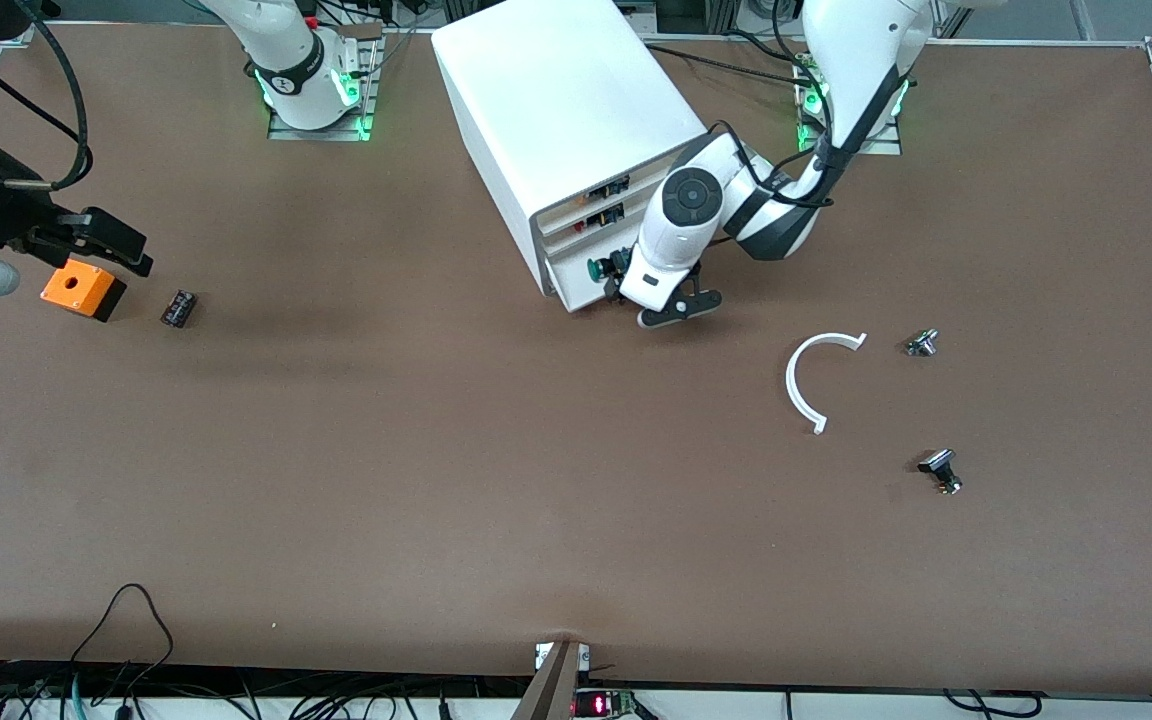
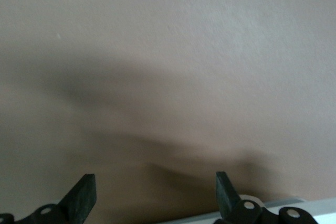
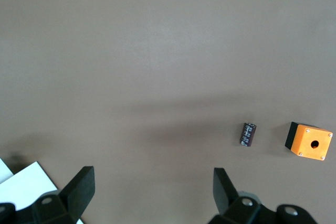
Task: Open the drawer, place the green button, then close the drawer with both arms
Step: 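Push the drawer shut with the left gripper while the right gripper returns to rest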
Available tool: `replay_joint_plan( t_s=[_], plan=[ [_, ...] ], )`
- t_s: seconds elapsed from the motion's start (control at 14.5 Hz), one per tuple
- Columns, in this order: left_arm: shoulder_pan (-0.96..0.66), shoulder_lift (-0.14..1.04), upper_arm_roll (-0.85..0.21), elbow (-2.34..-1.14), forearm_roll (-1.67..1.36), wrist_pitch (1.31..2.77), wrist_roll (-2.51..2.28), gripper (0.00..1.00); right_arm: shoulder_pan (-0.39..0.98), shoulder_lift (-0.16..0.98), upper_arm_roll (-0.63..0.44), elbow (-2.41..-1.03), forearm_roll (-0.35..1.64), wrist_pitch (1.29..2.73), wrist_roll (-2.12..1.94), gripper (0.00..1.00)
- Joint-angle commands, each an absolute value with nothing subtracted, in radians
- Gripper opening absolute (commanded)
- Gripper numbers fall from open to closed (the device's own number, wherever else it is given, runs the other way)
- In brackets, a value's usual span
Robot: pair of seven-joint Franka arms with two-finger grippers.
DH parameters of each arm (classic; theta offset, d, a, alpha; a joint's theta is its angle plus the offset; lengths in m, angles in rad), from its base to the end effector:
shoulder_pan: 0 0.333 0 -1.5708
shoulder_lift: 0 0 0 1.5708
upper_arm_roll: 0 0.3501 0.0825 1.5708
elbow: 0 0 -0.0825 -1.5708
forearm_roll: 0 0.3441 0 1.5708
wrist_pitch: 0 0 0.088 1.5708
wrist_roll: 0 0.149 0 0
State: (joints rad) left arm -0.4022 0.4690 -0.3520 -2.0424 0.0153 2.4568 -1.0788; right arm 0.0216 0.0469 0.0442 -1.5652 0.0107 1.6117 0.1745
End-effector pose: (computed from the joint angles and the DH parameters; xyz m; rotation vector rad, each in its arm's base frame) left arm 0.4298 -0.3949 0.2407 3.0201 0.5272 -0.2039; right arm 0.5327 0.0361 0.5981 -3.1243 0.1707 0.0029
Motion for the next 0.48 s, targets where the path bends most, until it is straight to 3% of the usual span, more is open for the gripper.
replay_joint_plan(
  t_s=[0.0,0.41],
  plan=[
    [-0.391,0.442,-0.393,-2.068,0.029,2.453,-1.114,1.0,0.005,0.018,0.074,-1.597,-0.049,1.609,0.169,1.0],
    [-0.382,0.445,-0.445,-2.068,-0.044,2.421,-1.132,1.0,0.003,0.026,0.086,-1.597,-0.038,1.608,0.164,1.0]
  ],
)
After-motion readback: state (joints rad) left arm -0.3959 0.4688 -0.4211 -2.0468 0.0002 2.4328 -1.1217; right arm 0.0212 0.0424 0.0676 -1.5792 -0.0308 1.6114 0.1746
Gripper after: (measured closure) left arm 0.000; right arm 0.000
